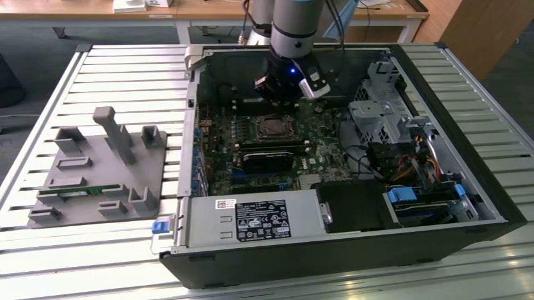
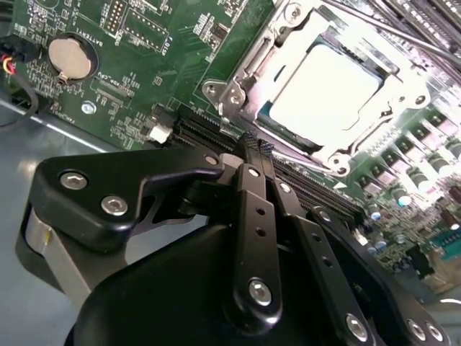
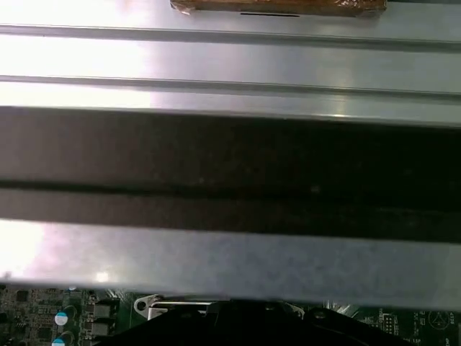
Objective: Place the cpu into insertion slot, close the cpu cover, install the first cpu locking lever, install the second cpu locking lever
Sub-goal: 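Install the first cpu locking lever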
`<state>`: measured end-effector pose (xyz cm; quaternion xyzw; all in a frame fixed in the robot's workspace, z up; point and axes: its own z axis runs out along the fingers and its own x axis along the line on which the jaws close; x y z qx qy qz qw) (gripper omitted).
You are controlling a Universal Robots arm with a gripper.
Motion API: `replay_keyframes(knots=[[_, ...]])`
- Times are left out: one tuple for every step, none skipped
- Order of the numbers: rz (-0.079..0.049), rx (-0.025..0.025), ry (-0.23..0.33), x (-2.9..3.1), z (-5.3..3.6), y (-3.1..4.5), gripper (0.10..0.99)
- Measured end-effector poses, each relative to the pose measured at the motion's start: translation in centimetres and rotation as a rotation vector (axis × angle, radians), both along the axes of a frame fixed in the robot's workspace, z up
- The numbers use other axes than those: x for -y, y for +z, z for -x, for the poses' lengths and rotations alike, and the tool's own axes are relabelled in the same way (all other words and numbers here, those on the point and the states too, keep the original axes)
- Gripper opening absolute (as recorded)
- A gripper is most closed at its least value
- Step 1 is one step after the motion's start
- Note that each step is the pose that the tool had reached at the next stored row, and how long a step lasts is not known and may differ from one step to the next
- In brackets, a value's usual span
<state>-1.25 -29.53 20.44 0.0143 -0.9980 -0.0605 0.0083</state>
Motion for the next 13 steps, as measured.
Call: replay_keyframes(knots=[[0.000,0.0000,0.000,0.00,-0.02,-0.12,0.106],[0.000,0.0001,0.000,0.00,-0.03,-0.21,0.106],[0.000,0.0000,0.000,0.00,-0.03,-0.29,0.106],[0.000,0.0000,0.000,0.00,-0.04,-0.34,0.106],[0.000,0.0000,0.000,0.00,-0.04,-0.36,0.106],[0.000,-0.0001,0.000,0.00,-0.04,-0.36,0.106],[0.000,-0.0001,0.000,0.00,-0.04,-0.36,0.106],[0.000,0.0000,0.000,0.00,-0.04,-0.37,0.106],[0.000,0.0000,0.000,0.00,-0.04,-0.37,0.106],[0.000,0.0001,0.000,0.00,-0.05,-0.37,0.106],[0.000,0.0002,0.000,0.00,-0.05,-0.37,0.106],[0.000,0.0002,0.000,0.00,-0.05,-0.37,0.106],[0.000,0.0001,0.000,0.00,-0.05,-0.36,0.106]])
